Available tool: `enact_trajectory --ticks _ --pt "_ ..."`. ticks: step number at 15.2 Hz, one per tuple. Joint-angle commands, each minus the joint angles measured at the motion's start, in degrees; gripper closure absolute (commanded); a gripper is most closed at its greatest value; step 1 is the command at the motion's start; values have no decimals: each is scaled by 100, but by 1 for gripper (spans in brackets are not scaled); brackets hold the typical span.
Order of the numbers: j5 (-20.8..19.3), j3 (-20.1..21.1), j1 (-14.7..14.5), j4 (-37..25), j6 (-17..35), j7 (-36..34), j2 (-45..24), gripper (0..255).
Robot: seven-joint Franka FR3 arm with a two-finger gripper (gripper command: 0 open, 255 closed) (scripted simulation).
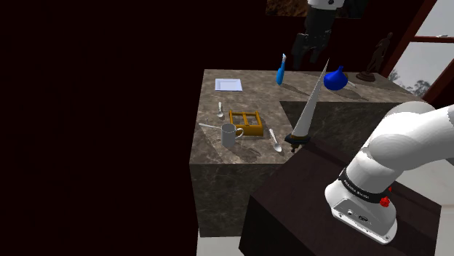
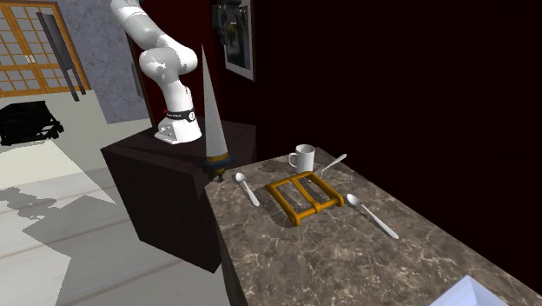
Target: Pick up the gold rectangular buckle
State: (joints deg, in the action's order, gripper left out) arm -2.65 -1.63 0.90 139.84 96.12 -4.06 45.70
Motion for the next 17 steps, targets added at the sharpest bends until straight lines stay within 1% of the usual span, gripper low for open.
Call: enact_trajectory --ticks 1,5,9,13,17 --pt "0 0 0 0 0 0 0 0" --pt "54 -22 86 230 817 -253 -601 0" --pt "113 -53 164 330 1621 -486 -1318 0" --pt "185 -93 231 298 2388 -695 -2127 0" --pt "285 -144 284 137 3089 -873 -3000 0"
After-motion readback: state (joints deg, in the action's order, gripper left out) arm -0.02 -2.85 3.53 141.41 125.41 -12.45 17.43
